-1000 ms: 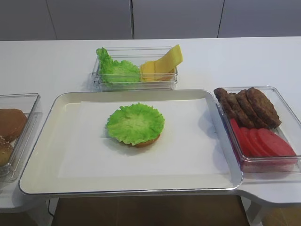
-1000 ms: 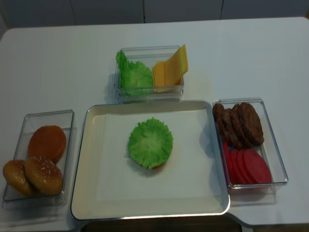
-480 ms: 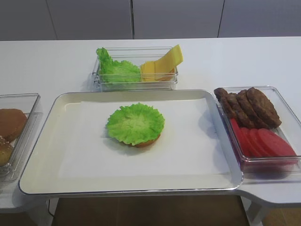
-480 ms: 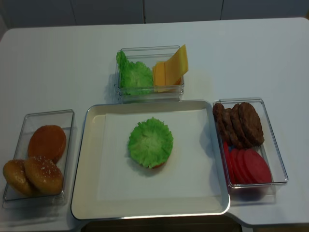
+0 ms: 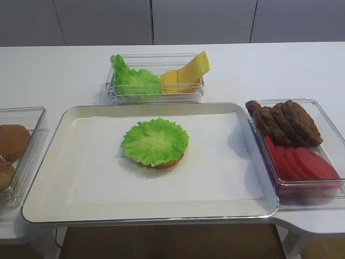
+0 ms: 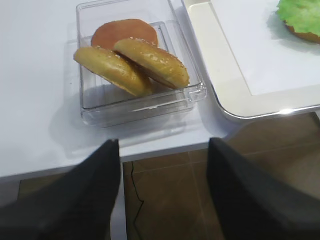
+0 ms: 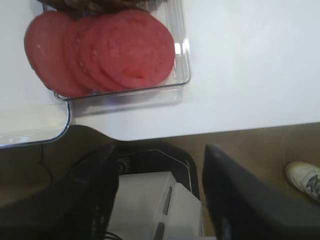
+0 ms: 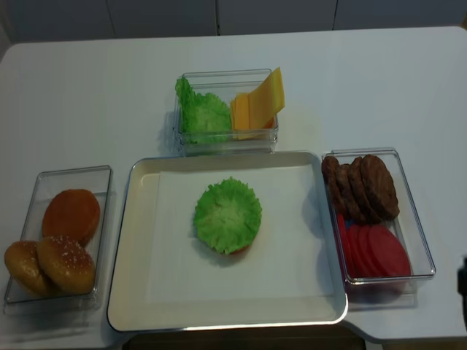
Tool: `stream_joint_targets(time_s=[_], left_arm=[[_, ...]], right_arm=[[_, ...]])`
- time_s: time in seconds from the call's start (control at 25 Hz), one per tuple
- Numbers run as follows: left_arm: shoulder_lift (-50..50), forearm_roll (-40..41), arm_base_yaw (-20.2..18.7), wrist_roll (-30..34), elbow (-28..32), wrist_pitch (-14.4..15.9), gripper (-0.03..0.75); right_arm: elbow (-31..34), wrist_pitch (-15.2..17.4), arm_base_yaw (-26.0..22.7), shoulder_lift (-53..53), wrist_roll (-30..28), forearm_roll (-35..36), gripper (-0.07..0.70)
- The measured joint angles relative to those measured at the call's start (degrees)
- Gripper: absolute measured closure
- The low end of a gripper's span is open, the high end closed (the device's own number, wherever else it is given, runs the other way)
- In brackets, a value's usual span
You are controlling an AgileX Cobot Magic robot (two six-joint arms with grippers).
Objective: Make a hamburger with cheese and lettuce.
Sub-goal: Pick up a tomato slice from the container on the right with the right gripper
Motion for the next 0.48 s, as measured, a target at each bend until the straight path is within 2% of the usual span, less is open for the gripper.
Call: stream_joint_targets(time_s=[0.2,0.36,0.48], left_arm=[[0.0,0.0,0.0,0.0,0.0,0.0,0.302],[0.0,0.0,0.0,0.0,0.0,0.0,0.302],[0.0,0.0,0.0,0.0,0.0,0.0,0.302]], right_arm=[[-5.25,-0.22,0.0,8.73,0.74,1.97,0.203],[-6.47,-0.45,0.13,13.13,0.76,4.65,0.203],[-6.7,-0.58,3.1,14.96,1.51,4.9,0.203]])
